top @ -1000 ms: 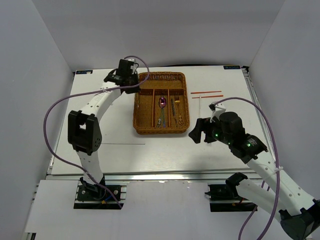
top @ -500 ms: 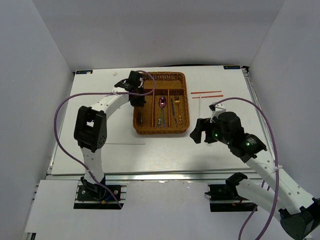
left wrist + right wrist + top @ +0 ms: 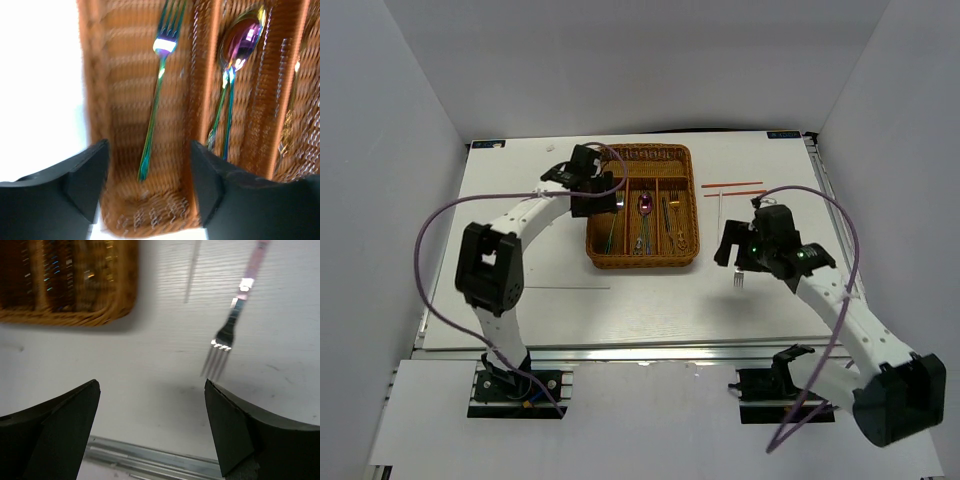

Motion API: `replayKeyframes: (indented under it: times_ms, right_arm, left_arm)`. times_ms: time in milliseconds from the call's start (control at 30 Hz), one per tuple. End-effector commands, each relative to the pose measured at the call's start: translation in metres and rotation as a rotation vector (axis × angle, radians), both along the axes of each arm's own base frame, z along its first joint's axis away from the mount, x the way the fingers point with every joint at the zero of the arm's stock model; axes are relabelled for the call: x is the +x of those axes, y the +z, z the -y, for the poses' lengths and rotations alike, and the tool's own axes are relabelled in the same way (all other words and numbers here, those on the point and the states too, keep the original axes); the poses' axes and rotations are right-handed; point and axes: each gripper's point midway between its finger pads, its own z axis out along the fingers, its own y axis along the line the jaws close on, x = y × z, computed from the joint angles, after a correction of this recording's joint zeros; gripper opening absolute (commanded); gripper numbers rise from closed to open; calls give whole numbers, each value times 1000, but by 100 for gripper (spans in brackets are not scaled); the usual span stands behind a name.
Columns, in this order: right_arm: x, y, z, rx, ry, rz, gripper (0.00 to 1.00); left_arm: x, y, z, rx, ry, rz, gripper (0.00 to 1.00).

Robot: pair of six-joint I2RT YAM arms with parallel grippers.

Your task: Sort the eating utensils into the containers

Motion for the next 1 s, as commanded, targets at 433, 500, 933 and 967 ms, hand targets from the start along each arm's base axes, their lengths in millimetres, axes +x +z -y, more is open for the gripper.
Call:
replayKeyframes:
  times_ms: [433, 500, 933, 967]
  right_arm:
    - [97, -58, 73, -206, -264, -176, 81]
    - [105, -68, 71, -210, -252, -204, 79]
    - [97, -139, 75, -238, -234, -387, 34]
    - [95, -141, 75, -235, -239, -386, 24]
  left_arm:
    - [-141, 82, -121, 96, 224, 406, 98]
    - [-148, 83, -126, 110, 248, 396, 98]
    - [-147, 93, -135, 136, 279, 430, 98]
    - [-147, 93, -135, 133, 278, 432, 98]
